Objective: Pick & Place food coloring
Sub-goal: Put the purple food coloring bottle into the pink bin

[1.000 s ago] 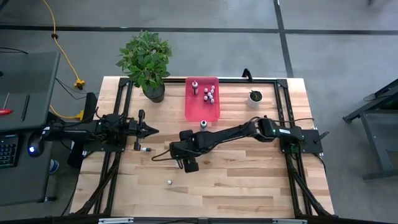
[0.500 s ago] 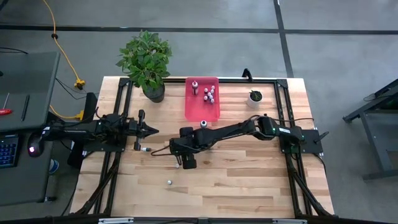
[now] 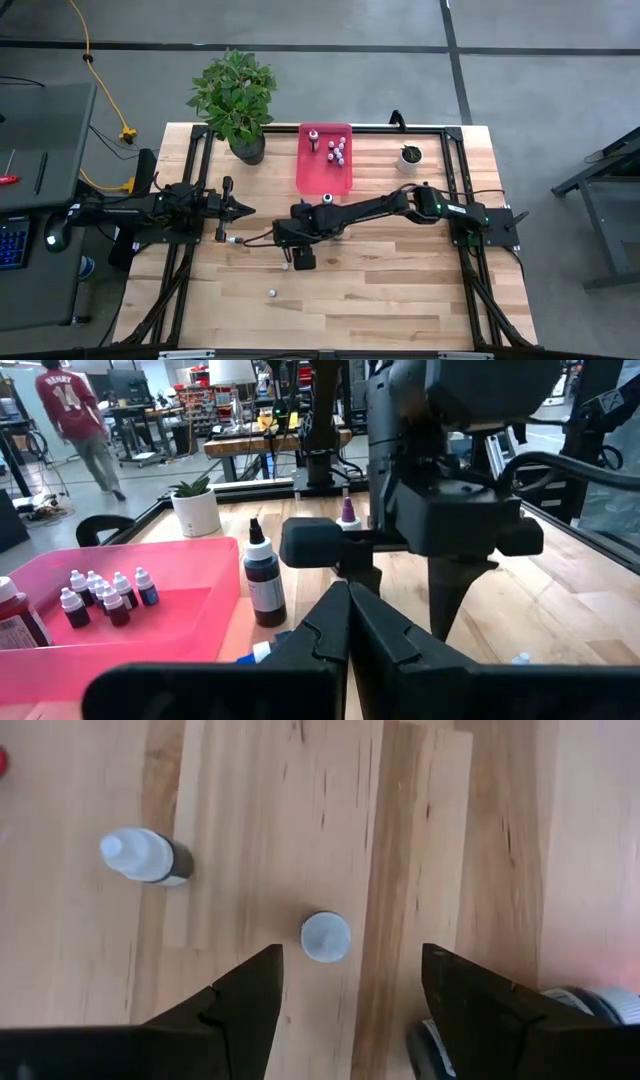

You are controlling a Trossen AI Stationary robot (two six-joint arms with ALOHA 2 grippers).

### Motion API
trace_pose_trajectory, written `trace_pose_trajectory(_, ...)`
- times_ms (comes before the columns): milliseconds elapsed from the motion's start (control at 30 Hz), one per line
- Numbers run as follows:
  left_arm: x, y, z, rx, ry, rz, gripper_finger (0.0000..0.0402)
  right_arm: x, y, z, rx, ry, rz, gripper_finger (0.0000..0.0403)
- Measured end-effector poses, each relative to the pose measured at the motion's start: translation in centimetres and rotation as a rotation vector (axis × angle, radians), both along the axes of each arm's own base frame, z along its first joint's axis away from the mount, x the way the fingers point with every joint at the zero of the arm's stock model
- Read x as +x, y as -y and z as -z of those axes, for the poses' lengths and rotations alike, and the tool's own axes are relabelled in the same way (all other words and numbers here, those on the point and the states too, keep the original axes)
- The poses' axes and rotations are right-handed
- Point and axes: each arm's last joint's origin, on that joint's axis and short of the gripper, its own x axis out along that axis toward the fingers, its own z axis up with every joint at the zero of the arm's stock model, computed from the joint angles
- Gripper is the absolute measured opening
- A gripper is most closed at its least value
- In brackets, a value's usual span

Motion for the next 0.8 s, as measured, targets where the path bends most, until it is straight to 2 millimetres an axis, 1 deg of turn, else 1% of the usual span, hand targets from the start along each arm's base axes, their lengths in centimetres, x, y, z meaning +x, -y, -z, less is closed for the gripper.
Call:
trace_pose_trajectory(500,0.00,0.00,0.00,0.000,0.000,0.000,0.0000,0.23,-0.33,-0.15,0.044,0.026,-0.021,0.0226)
trace_pose_trajectory(567,0.00,0.00,0.00,0.000,0.000,0.000,0.0000,0.29,-0.48,0.11,0.046,0.023,-0.025,0.0226)
trace_pose_trajectory(667,0.00,0.00,0.00,0.000,0.000,0.000,0.0000,0.35,-0.57,0.49,0.051,0.017,-0.029,0.0219)
trace_pose_trajectory(800,0.00,0.00,0.00,0.000,0.000,0.000,0.0000,0.43,-0.58,0.62,0.057,0.020,-0.013,0.0200)
